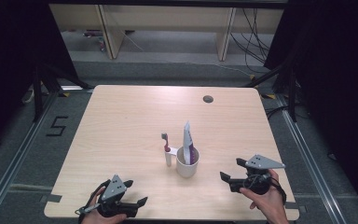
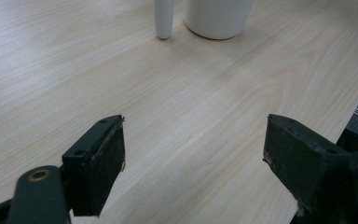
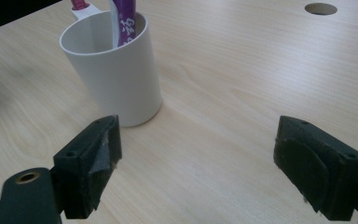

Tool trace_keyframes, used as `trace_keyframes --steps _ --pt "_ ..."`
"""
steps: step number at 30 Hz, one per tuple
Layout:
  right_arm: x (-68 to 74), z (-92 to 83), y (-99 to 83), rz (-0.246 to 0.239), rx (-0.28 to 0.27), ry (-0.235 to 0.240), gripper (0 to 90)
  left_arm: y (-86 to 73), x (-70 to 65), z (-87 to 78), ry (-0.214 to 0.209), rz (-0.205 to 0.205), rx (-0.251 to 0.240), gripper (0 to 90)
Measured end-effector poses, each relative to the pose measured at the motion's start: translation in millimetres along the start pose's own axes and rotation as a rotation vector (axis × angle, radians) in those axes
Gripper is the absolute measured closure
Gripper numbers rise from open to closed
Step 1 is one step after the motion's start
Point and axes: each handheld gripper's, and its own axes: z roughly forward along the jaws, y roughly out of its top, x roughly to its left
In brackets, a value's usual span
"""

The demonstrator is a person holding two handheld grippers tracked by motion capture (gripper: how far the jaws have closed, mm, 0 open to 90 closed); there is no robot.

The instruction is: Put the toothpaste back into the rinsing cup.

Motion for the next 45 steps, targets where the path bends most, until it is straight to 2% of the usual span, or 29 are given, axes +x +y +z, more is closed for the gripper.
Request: trace_keyframes --steps 1,2,3,4,5,7,9,10,12,14,18,20,21,22,26,27,28,30,31,32,35,36,39,43,44,45 --pt "2.5 0.2 -1.2 0.033 0.0 0.006 16.0 -0.3 -0.3 0.0 0.002 0.001 0.001 20.1" --pt "0.5 -1.3 -1.6 -0.001 0.009 -0.005 16.0 -0.4 -0.6 0.1 -0.001 0.004 -0.002 20.1" --pt "3.4 -1.9 -2.9 0.03 0.014 -0.005 16.0 -0.1 -1.0 -0.2 -0.001 0.002 0.0 20.1" --pt "1.7 -2.1 -3.2 0.003 0.012 -0.003 16.0 -0.2 -1.2 -0.2 -0.002 0.002 -0.001 20.2" --pt "3.9 -1.6 -5.2 0.025 0.006 -0.009 16.0 -0.7 -1.4 -0.4 0.0 0.0 -0.001 20.1" --pt "4.2 -4.7 -6.8 0.008 0.02 -0.008 16.0 -1.6 -1.5 -1.3 0.001 -0.002 -0.001 20.2" --pt "7.7 -6.6 -10.1 0.031 0.027 -0.005 15.9 -1.1 0.1 -2.9 -0.001 0.016 0.011 20.2" --pt "6.1 -7.1 -10.5 0.005 0.024 -0.011 15.9 -0.7 -0.2 -2.4 -0.001 0.008 0.002 20.2" --pt "8.7 -10.6 -13.4 0.02 0.037 -0.021 15.9 -0.6 -1.1 -1.4 -0.001 -0.002 -0.009 20.2" --pt "9.8 -12.7 -16.3 0.025 0.034 -0.011 15.9 -0.9 -1.1 -1.3 -0.001 -0.001 -0.005 20.2" --pt "11.9 -17.9 -22.3 0.011 0.04 0.002 15.9 -1.4 -1.7 -0.9 -0.005 0.006 0.004 20.2" --pt "15.1 -20.5 -25.0 0.029 0.06 0.005 15.9 -1.4 -1.9 -1.1 -0.005 0.017 0.01 20.0" --pt "14.7 -22.4 -26.9 0.0 0.068 -0.01 15.9 -1.6 -2.9 -0.4 -0.007 0.006 0.003 19.7" --pt "16.1 -23.1 -28.2 0.007 0.084 -0.003 15.9 -1.7 -2.8 0.0 -0.012 0.008 0.001 19.6" --pt "21.4 -25.6 -34.6 -0.019 0.115 0.002 15.9 -1.9 -2.9 -0.1 -0.012 0.018 0.007 19.3" --pt "22.9 -26.2 -35.9 -0.009 0.129 0.01 15.9 -1.9 -2.9 -0.1 -0.012 0.019 0.007 19.3" --pt "22.3 -25.9 -37.1 -0.042 0.125 0.007 15.9 -1.9 -3.0 -0.1 -0.011 0.019 0.007 19.2" --pt "26.8 -27.4 -39.9 -0.01 0.151 0.004 15.9 -1.9 -2.9 -0.2 -0.01 0.021 0.008 19.1" --pt "24.9 -26.3 -40.6 -0.04 0.142 0.016 15.9 -2.2 -3.0 0.2 -0.011 0.021 0.001 19.1" --pt "28.3 -27.9 -42.2 -0.003 0.168 0.013 16.0 -2.2 -3.0 0.1 -0.011 0.021 0.002 19.1" --pt "25.3 -28.1 -44.7 -0.045 0.163 0.003 16.0 -2.3 -3.0 0.0 -0.01 0.021 0.0 19.1" --pt "26.1 -28.4 -46.3 -0.028 0.172 0.007 16.0 -2.3 -3.1 -0.1 -0.012 0.018 -0.002 19.0" --pt "25.2 -29.5 -49.0 -0.038 0.178 0.003 16.0 -2.5 -3.0 -0.2 -0.011 0.017 -0.003 19.0" --pt "23.8 -33.2 -53.8 -0.029 0.183 -0.009 16.0 -3.3 -3.4 0.5 -0.012 0.01 -0.007 19.0" --pt "23.1 -34.1 -55.7 -0.013 0.187 -0.013 16.0 -2.7 -0.7 -0.7 -0.003 0.048 0.013 19.0" --pt "20.7 -33.8 -57.2 -0.023 0.184 -0.01 16.0 -3.0 -2.2 -0.2 -0.01 0.032 0.006 19.1"
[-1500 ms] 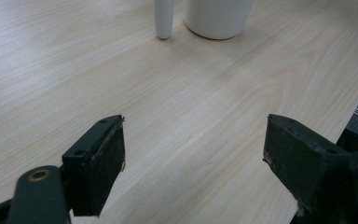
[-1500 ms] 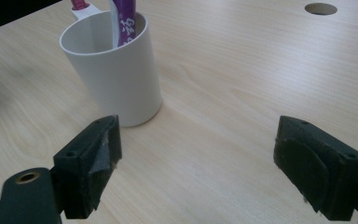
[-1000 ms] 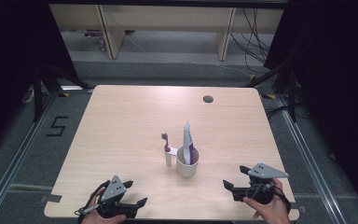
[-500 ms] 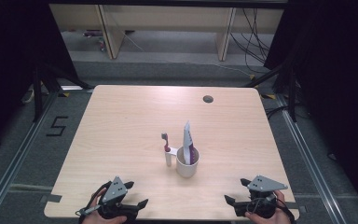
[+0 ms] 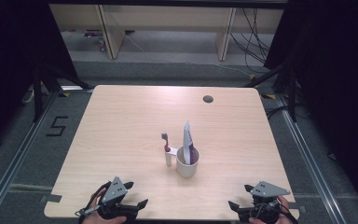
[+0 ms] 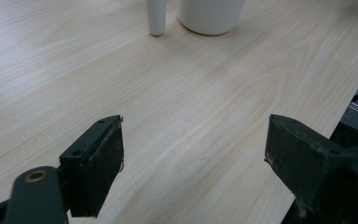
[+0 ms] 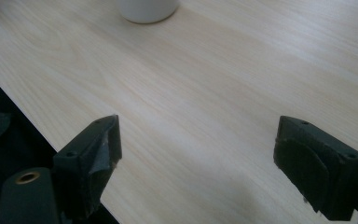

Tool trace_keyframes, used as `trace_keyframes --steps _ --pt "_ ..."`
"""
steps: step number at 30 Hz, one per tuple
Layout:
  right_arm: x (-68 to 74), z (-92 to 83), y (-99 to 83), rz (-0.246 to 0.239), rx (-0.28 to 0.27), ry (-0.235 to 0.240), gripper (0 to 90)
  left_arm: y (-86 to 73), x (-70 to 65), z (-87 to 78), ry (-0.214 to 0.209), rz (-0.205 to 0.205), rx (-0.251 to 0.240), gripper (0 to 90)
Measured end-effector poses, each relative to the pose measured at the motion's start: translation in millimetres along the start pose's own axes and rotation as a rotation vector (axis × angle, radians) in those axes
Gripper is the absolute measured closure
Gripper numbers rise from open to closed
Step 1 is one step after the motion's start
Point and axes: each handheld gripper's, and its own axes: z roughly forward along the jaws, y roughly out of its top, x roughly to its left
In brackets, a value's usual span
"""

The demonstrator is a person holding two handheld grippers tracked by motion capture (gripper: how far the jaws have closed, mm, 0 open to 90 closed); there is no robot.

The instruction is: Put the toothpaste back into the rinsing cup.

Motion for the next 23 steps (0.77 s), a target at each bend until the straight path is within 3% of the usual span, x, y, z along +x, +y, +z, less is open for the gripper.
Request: trace_keyframes --steps 1,2,3,6,7,9,12,23 --pt "0.2 -0.9 -1.1 0.016 0.013 -0.002 16.0 0.0 -0.3 0.0 -0.001 -0.001 0.003 19.0" --pt "-2.4 -0.7 -2.3 0.002 0.008 -0.001 16.0 -0.2 -1.5 0.7 -0.003 -0.014 -0.004 19.0" --pt "0.5 -2.1 -3.8 0.042 0.018 -0.01 16.0 -0.3 -1.5 0.8 -0.003 -0.013 -0.003 19.0" --pt "-3.4 -2.9 -4.8 -0.002 0.005 -0.021 16.0 -0.2 -1.9 0.7 0.002 -0.008 0.008 19.0" --pt "-1.4 -3.1 -5.4 0.03 0.013 -0.01 16.0 -0.1 -1.4 0.6 0.003 0.002 0.014 19.1" --pt "-1.6 -3.1 -6.1 0.037 0.029 -0.013 16.0 -0.5 -2.4 1.6 -0.008 -0.006 0.001 19.1" --pt "-5.6 -2.1 -6.9 0.004 0.025 -0.015 16.0 -0.3 -2.0 1.0 -0.009 0.003 0.008 19.0" --pt "-6.3 -2.8 -7.6 0.027 0.016 -0.028 16.0 -0.1 -1.8 0.9 -0.009 0.003 0.009 19.1"
